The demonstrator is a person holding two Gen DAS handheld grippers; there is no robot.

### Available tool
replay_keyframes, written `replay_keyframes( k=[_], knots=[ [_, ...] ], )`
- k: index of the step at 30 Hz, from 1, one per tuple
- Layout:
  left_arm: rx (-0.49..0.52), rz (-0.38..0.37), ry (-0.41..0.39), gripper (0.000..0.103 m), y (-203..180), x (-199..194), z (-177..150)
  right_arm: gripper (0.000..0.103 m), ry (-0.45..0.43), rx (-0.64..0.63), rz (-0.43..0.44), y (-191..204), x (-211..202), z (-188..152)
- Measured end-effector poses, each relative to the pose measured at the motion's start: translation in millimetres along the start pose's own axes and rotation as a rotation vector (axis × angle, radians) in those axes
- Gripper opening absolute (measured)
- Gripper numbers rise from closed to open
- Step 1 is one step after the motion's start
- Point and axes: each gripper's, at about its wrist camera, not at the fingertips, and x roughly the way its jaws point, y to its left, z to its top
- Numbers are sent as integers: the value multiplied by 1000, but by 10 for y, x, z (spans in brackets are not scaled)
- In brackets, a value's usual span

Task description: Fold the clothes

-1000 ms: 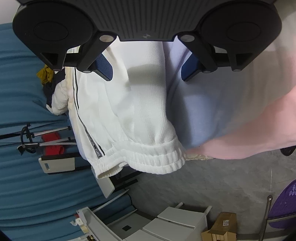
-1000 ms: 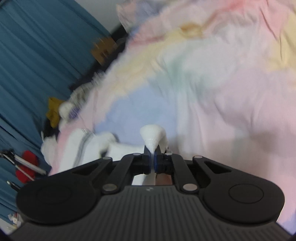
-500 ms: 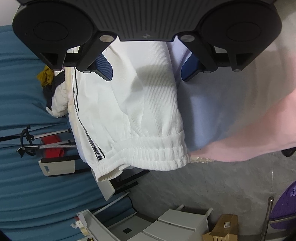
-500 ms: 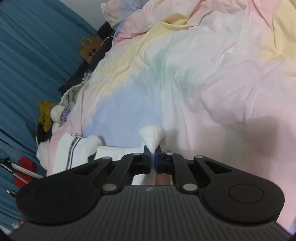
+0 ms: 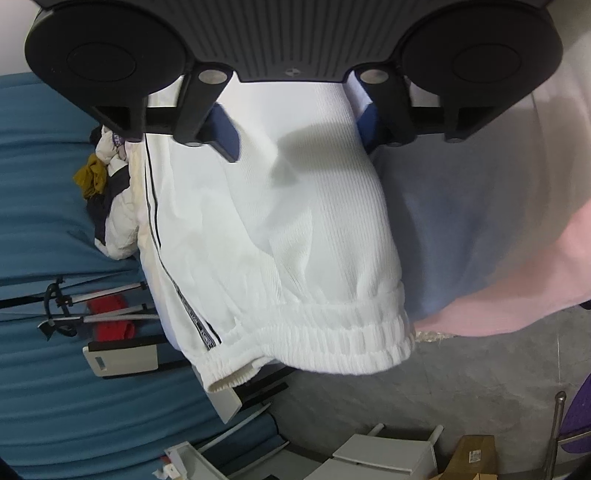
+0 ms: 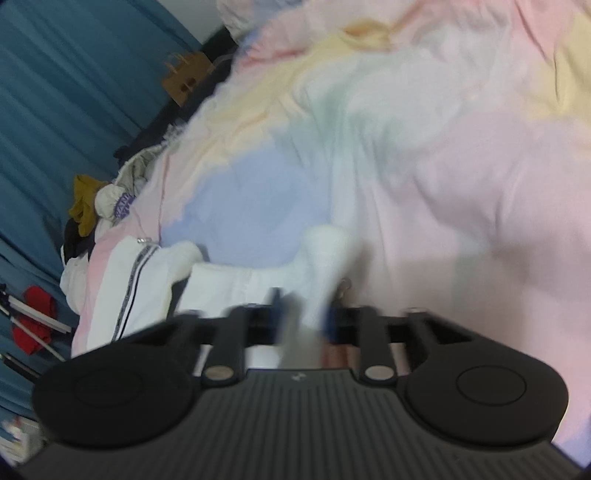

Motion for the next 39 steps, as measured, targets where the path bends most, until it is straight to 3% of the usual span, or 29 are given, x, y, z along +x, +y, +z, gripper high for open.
replay_keyframes(
  k=[5,7,10,22,29,33,39],
  knots=[
    [0,-15,4,32,-6,35,1,6,-67,-20,71,79,-141,24],
    [-7,-29,2,17,5,34,4,6,-92,-37,81,116,-192,28],
    [-23,-50,-8,13,41,7,13,6,-114,-28,100,144,-239,33],
    [-33,-151,-113,10,87,-239,26,6,-145,27,128,59,-330,26],
    [-34,-163,-119,10,81,-254,41,6,-152,12,131,67,-348,23],
    [-17,-174,-125,9,-55,-313,86,6,-160,4,147,91,-373,20],
    [25,-208,-157,9,-619,-525,369,6,-220,-8,191,353,-571,41]
  ],
)
